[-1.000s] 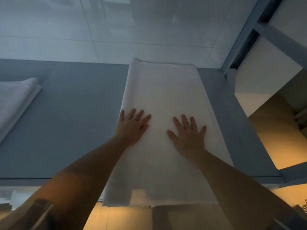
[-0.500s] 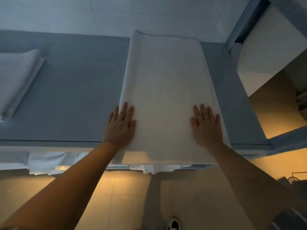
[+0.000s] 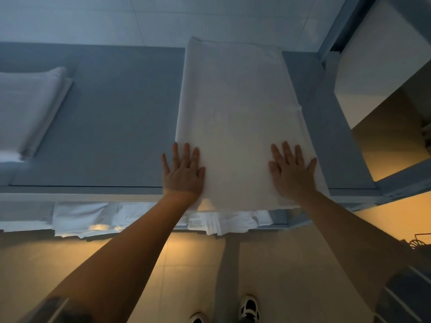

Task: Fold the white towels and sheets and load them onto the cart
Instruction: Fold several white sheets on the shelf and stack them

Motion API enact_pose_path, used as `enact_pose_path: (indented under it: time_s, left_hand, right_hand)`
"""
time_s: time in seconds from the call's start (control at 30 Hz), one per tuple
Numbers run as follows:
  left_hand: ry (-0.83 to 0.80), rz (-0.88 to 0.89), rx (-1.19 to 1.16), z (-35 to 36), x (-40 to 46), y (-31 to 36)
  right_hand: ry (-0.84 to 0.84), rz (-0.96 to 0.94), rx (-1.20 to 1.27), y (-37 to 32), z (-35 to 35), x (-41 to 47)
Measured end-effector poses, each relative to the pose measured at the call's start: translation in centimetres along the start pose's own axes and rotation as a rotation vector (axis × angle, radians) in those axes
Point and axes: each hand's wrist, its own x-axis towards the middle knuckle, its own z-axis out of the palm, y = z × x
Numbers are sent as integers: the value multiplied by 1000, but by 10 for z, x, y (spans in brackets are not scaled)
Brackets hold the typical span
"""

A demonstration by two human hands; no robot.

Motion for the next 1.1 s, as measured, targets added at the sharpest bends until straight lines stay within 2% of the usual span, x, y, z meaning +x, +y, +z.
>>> enact_pose_path:
  time_s: [0.07, 0.17, 0.23, 0.37, 0.57, 0.73, 0.9, 0.97, 1.1]
  left_hand:
    - [-48, 129, -5, 2, -14, 12]
    - [-81, 390, 8, 17, -51, 26]
    - [-19, 385, 84, 24, -62, 26]
    - [78, 297, 103, 20, -61, 20]
    - [137, 262, 150, 18, -67, -9]
    - [83, 266, 140, 11, -73, -11]
    - [59, 257, 119, -10, -93, -19]
    - [149, 268, 32, -21, -110, -23]
    - [339, 318, -57, -39, -139, -28]
  right_hand:
    - [-30, -55, 19, -16, -2, -8]
    - [-43, -423, -52, -50, 8, -43]
    - [11, -556, -155, -59, 19, -63]
    - [207, -436, -188, -57, 26, -68]
    - [66, -231, -232, 2, 31, -68]
    - [48, -223, -246, 42, 16, -79]
    - [33, -248, -179, 47, -1, -98]
    - [114, -269, -74, 46, -8, -114]
    - [419, -290, 107, 46, -17, -153]
